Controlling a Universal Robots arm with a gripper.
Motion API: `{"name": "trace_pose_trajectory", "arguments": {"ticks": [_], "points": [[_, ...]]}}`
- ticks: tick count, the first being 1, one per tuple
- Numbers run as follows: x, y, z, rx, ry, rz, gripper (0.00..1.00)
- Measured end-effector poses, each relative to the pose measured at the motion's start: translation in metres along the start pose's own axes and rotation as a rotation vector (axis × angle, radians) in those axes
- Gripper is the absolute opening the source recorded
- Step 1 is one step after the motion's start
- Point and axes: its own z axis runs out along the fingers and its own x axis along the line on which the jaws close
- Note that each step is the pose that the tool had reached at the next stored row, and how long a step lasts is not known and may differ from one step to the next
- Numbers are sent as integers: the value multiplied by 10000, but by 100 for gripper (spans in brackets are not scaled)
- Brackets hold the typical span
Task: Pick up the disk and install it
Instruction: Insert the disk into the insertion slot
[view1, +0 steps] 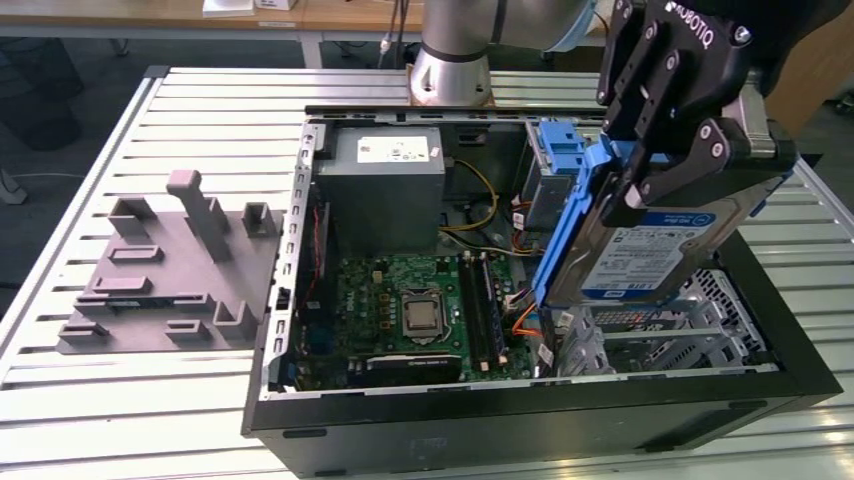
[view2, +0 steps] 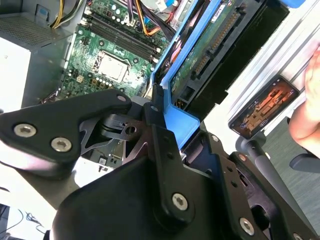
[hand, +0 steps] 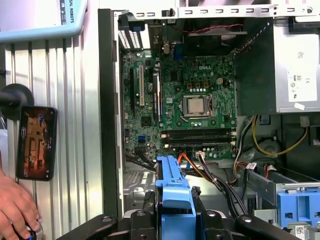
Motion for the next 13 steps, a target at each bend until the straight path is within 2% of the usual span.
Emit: {"name": "trace_pose_trajectory", "arguments": {"ticks": [13], "points": [[7,-35,17,26,-1,1,37]]}}
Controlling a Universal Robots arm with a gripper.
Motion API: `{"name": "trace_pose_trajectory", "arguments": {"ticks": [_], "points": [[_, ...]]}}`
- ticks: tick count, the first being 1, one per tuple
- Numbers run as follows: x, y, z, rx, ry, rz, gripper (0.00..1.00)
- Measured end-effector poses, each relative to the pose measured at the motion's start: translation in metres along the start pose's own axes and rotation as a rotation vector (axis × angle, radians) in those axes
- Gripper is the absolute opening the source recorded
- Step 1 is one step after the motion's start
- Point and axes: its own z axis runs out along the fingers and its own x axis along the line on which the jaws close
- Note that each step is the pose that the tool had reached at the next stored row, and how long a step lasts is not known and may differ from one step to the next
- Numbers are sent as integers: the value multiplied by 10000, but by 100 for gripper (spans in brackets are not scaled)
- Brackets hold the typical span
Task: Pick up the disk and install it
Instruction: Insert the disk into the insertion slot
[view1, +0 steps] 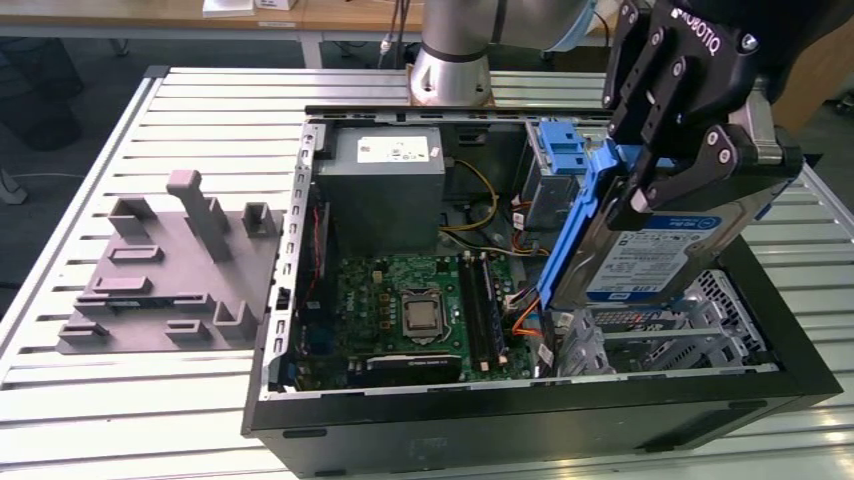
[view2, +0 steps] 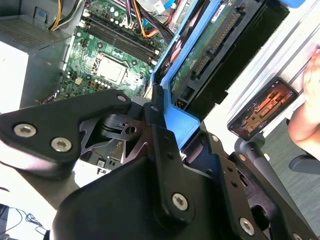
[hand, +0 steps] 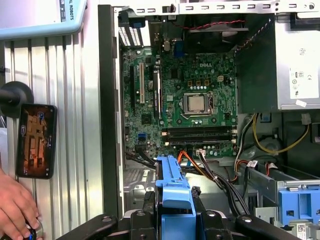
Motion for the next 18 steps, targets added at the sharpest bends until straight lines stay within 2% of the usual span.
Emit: {"name": "trace_pose_trajectory", "arguments": {"ticks": [13,18], "points": [[12,-18,4,0,-1,-1,37],[10,-82,8,0,2,0,37]]}}
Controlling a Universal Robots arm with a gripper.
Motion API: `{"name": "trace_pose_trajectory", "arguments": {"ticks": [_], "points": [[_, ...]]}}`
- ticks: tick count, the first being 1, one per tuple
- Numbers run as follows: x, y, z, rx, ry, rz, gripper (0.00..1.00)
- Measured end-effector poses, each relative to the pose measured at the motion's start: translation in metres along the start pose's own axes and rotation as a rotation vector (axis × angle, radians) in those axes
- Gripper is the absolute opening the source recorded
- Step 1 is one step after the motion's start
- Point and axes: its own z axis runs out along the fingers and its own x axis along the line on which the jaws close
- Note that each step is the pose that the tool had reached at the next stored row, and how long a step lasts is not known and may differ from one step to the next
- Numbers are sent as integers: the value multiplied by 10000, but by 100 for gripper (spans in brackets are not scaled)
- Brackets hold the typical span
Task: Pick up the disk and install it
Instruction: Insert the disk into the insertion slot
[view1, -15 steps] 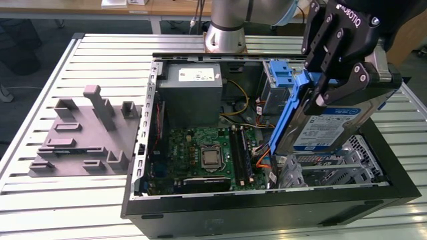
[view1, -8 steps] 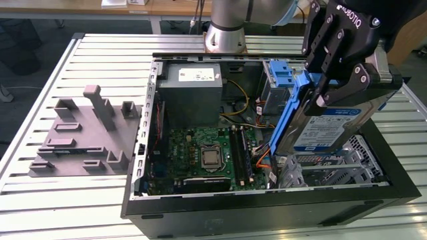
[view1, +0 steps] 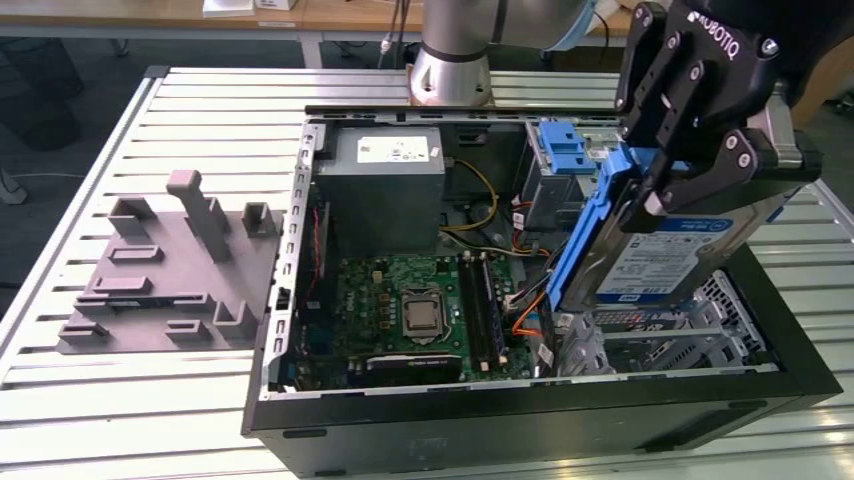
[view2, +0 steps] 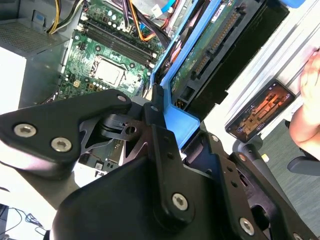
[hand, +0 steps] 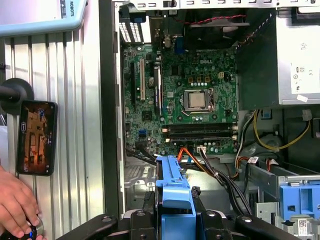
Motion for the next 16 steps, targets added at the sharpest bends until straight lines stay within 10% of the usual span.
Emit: {"name": "trace_pose_trajectory", "arguments": {"ticks": [16], "points": [[29,-134,27,0,-1,1,37]]}}
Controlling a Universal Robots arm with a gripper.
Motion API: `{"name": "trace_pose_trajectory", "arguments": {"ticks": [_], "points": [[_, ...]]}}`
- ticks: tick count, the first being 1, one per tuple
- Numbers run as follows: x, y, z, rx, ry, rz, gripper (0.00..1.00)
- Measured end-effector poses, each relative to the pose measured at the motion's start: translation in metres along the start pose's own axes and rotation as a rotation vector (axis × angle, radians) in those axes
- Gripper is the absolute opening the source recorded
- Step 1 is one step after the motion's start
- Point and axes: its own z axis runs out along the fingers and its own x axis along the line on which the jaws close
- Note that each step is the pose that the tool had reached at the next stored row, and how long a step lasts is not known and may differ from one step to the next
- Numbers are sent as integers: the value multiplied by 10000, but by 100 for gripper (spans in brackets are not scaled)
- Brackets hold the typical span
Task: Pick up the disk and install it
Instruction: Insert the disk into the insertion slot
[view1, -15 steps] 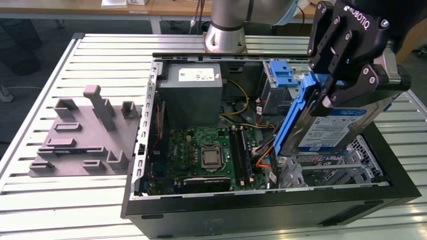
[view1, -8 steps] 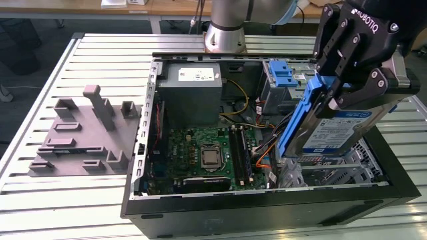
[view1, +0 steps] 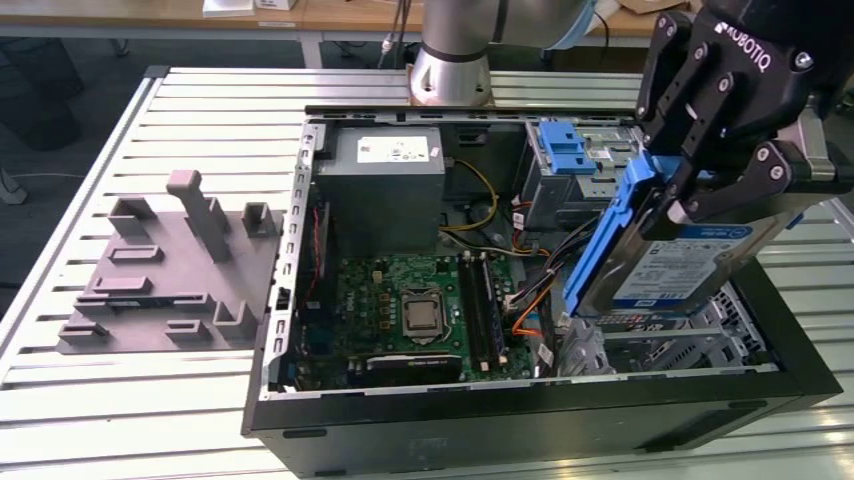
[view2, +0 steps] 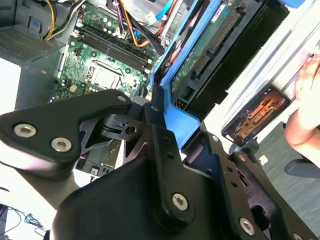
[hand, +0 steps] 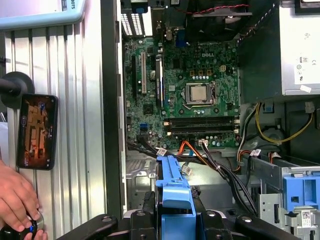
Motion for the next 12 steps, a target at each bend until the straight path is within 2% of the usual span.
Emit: {"name": "trace_pose_trajectory", "arguments": {"ticks": [4,12], "points": [[-1,-33,6,0,0,-1,37],[-1,-37,8,0,0,0,37]]}}
